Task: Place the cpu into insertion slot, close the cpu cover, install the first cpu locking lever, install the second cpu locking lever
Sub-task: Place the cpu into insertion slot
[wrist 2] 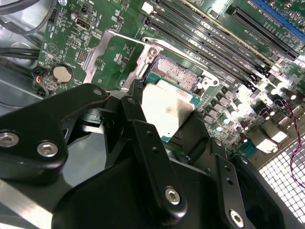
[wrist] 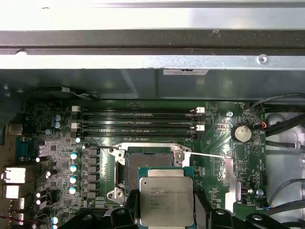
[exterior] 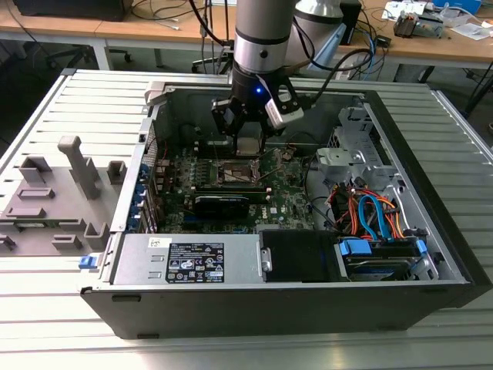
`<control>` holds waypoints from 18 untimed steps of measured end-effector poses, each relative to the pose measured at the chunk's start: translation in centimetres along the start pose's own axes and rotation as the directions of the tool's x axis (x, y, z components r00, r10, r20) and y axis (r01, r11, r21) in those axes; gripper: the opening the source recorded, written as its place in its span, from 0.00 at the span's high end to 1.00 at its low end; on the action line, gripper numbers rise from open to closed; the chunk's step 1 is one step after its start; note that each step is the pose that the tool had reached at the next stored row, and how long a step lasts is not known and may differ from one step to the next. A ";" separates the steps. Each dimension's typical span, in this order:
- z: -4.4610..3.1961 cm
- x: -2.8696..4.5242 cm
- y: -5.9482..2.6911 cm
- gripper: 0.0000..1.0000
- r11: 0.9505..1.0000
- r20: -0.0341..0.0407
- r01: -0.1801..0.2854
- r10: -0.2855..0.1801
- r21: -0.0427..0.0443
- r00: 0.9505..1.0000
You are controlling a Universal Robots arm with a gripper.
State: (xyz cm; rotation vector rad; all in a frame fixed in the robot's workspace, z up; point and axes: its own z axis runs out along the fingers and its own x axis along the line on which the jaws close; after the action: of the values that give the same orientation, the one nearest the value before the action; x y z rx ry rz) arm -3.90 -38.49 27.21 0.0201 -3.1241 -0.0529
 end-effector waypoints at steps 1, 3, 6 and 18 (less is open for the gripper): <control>0.02 0.00 -0.01 0.45 1.000 0.000 0.000 0.000 0.000 1.000; 0.12 0.00 -0.06 0.45 1.000 0.000 0.000 0.000 0.000 1.000; 0.21 0.02 -0.11 0.45 1.000 0.000 0.000 0.000 0.000 1.000; 0.23 0.02 -0.11 0.45 1.000 0.000 -0.009 0.009 0.000 1.000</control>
State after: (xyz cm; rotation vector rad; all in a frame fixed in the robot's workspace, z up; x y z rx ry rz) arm -3.92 -38.59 26.98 0.0060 -3.1243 -0.0531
